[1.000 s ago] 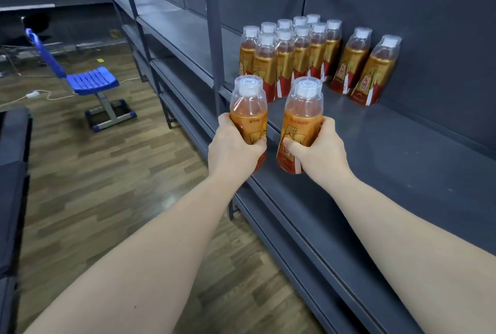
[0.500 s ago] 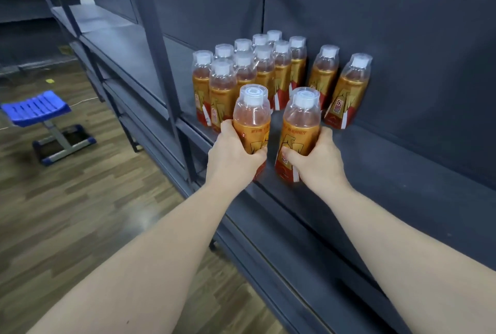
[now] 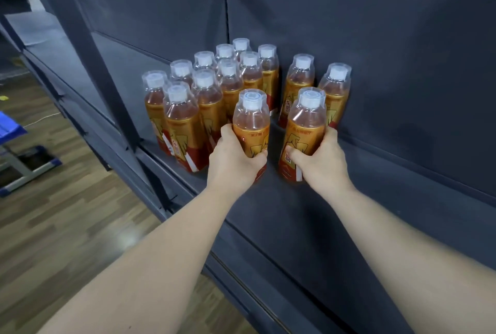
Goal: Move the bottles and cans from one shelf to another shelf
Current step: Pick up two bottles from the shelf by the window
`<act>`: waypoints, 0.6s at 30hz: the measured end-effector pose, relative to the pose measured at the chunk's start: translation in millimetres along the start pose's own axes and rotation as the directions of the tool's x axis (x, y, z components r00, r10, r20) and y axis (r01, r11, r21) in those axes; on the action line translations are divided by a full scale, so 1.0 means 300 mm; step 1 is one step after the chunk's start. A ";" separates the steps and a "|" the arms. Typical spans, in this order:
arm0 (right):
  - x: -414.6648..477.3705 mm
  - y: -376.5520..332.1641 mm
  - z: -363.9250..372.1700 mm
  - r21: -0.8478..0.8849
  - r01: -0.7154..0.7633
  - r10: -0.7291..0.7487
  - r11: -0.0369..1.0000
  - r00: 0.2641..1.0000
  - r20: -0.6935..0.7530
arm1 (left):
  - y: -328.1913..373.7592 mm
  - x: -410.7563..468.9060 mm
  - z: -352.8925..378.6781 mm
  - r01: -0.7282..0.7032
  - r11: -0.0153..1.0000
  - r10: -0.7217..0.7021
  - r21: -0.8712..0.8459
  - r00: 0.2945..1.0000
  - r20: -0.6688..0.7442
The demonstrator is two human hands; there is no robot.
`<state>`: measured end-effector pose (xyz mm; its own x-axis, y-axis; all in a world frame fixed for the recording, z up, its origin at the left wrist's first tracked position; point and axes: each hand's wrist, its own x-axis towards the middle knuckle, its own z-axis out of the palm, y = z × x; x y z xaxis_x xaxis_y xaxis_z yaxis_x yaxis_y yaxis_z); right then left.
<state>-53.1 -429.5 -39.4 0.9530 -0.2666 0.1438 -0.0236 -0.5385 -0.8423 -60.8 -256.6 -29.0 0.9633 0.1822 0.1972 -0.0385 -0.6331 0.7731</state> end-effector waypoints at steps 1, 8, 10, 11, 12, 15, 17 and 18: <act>0.011 0.004 0.004 0.002 -0.009 0.009 1.000 1.000 -0.012 | -0.003 0.024 0.014 -0.007 1.000 0.007 -0.007 1.000 0.014; 0.070 0.010 0.033 0.015 -0.065 0.066 0.998 0.994 -0.085 | -0.004 0.182 0.071 -0.053 0.997 0.059 -0.058 0.992 0.110; 0.082 0.011 0.041 0.025 -0.086 0.088 0.996 0.991 -0.097 | -0.008 0.218 0.085 -0.060 0.996 0.067 -0.060 0.990 0.126; 0.086 0.011 0.044 0.024 -0.092 0.094 0.995 0.990 -0.102 | -0.011 0.233 0.092 -0.063 0.996 0.071 -0.059 0.988 0.136; 0.090 0.010 0.048 0.022 -0.096 0.098 0.995 0.989 -0.109 | -0.014 0.246 0.099 -0.071 0.996 0.079 -0.061 0.986 0.149; 0.098 0.005 0.060 0.017 -0.112 0.113 0.994 0.984 -0.139 | -0.023 0.283 0.123 -0.099 0.991 0.115 -0.093 0.976 0.185; 0.101 0.005 0.067 0.019 -0.120 0.122 0.993 0.980 -0.158 | -0.025 0.306 0.137 -0.107 0.987 0.130 -0.118 0.969 0.211; 0.102 0.004 0.071 0.022 -0.124 0.126 0.992 0.979 -0.163 | -0.025 0.315 0.142 -0.109 0.986 0.135 -0.126 0.965 0.224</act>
<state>-17.7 -421.2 -47.1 0.8804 -0.4591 0.1192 -0.1348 -0.4832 -0.8651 41.9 -266.7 -41.7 0.9840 -0.0785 0.1598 -0.1765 -0.5497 0.8165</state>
